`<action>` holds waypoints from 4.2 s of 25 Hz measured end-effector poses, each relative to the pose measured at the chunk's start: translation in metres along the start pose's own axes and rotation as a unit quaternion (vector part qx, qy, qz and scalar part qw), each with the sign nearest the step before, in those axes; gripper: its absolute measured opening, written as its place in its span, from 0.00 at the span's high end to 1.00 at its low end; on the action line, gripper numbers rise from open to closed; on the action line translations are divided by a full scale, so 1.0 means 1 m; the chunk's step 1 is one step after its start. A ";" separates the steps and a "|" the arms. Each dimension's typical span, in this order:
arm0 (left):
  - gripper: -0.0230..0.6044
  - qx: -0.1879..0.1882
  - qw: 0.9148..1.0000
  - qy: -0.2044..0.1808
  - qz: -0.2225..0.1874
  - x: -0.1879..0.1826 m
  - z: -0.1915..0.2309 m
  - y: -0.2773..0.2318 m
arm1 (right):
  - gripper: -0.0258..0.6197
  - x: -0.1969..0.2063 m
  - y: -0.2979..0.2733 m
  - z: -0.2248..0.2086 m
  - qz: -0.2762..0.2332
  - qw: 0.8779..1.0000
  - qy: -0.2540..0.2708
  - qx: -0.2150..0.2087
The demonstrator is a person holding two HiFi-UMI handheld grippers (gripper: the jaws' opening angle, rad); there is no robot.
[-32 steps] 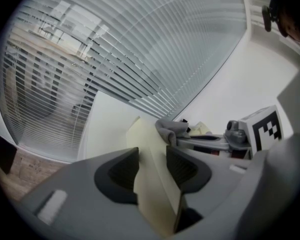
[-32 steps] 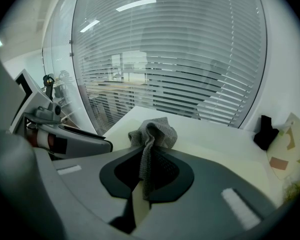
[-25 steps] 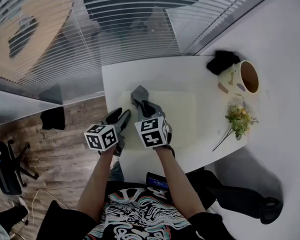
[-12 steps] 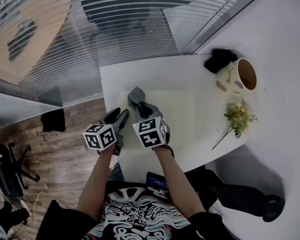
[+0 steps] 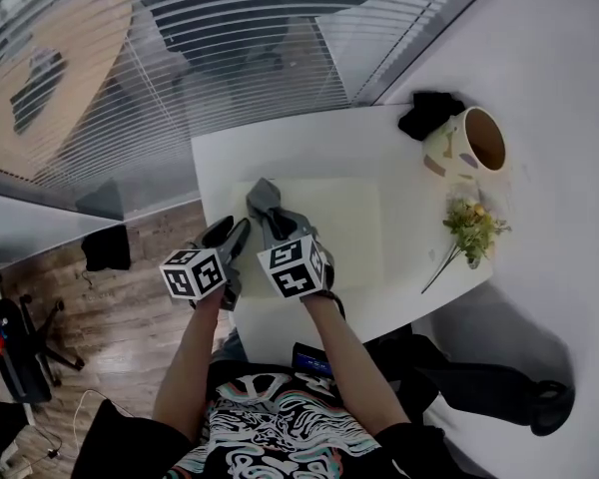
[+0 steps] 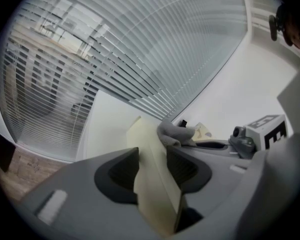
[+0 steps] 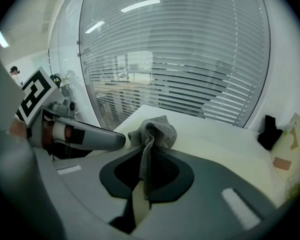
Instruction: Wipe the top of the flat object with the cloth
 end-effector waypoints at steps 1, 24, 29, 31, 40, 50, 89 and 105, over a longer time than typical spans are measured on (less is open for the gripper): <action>0.62 0.000 1.000 0.000 0.000 0.000 0.000 0.000 | 0.94 0.001 0.001 0.001 0.001 1.000 0.000 0.000; 0.61 -0.003 1.000 0.003 0.000 -0.001 0.002 -0.001 | 0.94 0.009 0.007 0.007 0.004 1.000 -0.007 -0.011; 0.61 -0.006 1.000 0.002 -0.001 0.000 0.001 0.000 | 0.94 0.011 0.011 0.010 0.002 1.000 -0.004 -0.013; 0.61 -0.005 1.000 0.002 -0.001 -0.001 0.001 -0.001 | 0.94 0.012 0.012 0.010 0.003 1.000 -0.004 -0.013; 0.61 -0.003 1.000 0.001 -0.001 0.000 0.002 0.000 | 0.94 0.018 0.017 0.013 0.003 1.000 -0.006 -0.015; 0.61 -0.004 1.000 0.002 -0.001 0.000 0.002 0.000 | 0.94 0.019 0.017 0.011 -0.003 1.000 -0.015 -0.014; 0.61 -0.005 1.000 0.002 -0.005 0.000 0.003 0.001 | 0.94 0.038 0.040 -0.036 0.024 0.997 -0.073 0.001; 0.61 -0.004 1.000 0.001 -0.006 0.000 0.002 0.003 | 0.94 0.058 0.054 -0.060 0.028 0.994 -0.106 0.028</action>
Point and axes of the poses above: the fingertips, and each gripper's own axes: y backward along the fingers, z to its left, x out of its underside, the point moved 5 cm from there along y, backward along the fingers, and after that the axes turned 10 degrees about y, right-handed, at the moved point
